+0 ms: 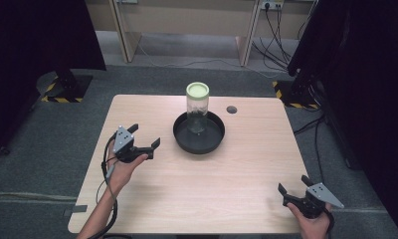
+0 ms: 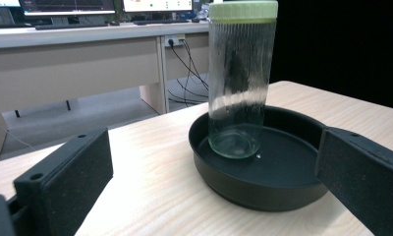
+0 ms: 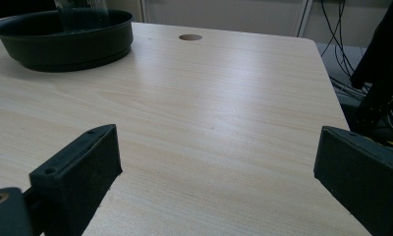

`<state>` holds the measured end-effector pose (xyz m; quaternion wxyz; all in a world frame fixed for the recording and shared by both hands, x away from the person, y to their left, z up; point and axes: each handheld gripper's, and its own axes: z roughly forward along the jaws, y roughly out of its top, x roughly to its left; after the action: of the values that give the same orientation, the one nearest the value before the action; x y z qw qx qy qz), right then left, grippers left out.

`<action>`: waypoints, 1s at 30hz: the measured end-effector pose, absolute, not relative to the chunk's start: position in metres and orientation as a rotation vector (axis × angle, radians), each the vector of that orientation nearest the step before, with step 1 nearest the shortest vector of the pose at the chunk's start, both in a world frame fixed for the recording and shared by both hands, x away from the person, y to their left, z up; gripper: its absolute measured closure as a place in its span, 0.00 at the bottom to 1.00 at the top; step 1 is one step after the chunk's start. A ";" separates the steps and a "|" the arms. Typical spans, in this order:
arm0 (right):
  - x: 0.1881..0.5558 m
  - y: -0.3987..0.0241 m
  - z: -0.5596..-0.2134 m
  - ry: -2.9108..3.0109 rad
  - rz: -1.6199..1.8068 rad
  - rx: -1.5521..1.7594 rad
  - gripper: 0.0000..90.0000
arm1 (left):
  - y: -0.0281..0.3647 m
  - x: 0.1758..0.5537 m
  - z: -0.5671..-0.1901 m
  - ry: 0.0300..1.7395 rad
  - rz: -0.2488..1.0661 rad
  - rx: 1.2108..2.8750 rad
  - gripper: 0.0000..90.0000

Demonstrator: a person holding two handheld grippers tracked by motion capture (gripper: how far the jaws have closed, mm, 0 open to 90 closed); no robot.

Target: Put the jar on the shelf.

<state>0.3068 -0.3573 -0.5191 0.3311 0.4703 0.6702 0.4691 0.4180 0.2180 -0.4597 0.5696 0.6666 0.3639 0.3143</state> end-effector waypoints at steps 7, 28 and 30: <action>0.307 -0.357 -0.519 1.753 1.226 1.230 0.04 | 0.221 0.415 -0.468 0.867 0.732 1.569 0.00; 0.307 -0.357 -0.519 1.753 1.221 1.225 0.04 | 0.236 0.406 -0.493 0.914 0.720 1.561 0.00; 0.307 -0.357 -0.519 1.754 1.219 1.225 0.04 | 0.238 0.406 -0.495 0.920 0.718 1.560 0.00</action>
<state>0.3068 -0.3567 -0.5191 0.3331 0.4690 0.6717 0.4668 0.4055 0.2377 -0.4948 0.5619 0.6624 0.3908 0.3047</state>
